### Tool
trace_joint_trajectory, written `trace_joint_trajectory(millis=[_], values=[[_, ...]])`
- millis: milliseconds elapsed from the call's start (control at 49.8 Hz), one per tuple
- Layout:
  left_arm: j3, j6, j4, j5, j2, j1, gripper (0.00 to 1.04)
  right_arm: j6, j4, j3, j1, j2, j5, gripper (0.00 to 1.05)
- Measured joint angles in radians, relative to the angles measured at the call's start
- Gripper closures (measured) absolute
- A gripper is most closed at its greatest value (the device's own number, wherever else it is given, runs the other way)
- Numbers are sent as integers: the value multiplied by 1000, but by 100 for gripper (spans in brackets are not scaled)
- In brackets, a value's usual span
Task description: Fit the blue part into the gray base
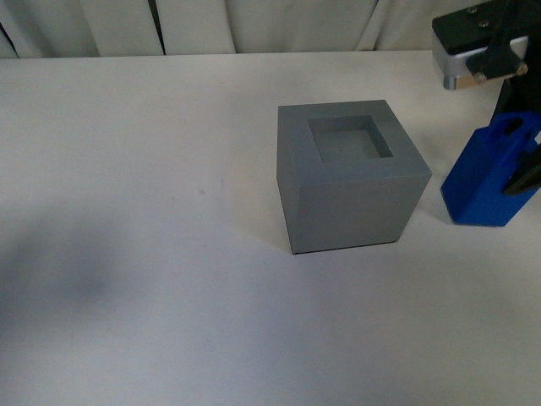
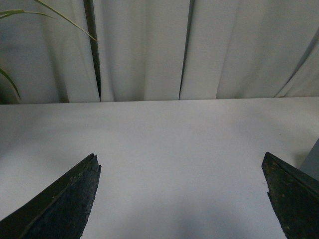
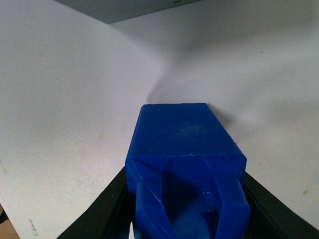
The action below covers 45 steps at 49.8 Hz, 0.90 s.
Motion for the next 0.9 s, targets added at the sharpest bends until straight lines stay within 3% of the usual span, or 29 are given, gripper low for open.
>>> trace_joint_trajectory(millis=[201, 361, 622, 904], values=[[0, 0, 0, 0, 0, 0, 6, 11, -108, 138, 5, -43, -77, 58], [0, 0, 0, 0, 0, 0, 6, 17, -207, 269, 57, -55, -142, 58], [0, 0, 0, 0, 0, 0, 6, 23, -249, 369, 173, -22, -153, 58], [0, 0, 0, 0, 0, 0, 6, 40, -232, 380, 232, 56, -140, 58]])
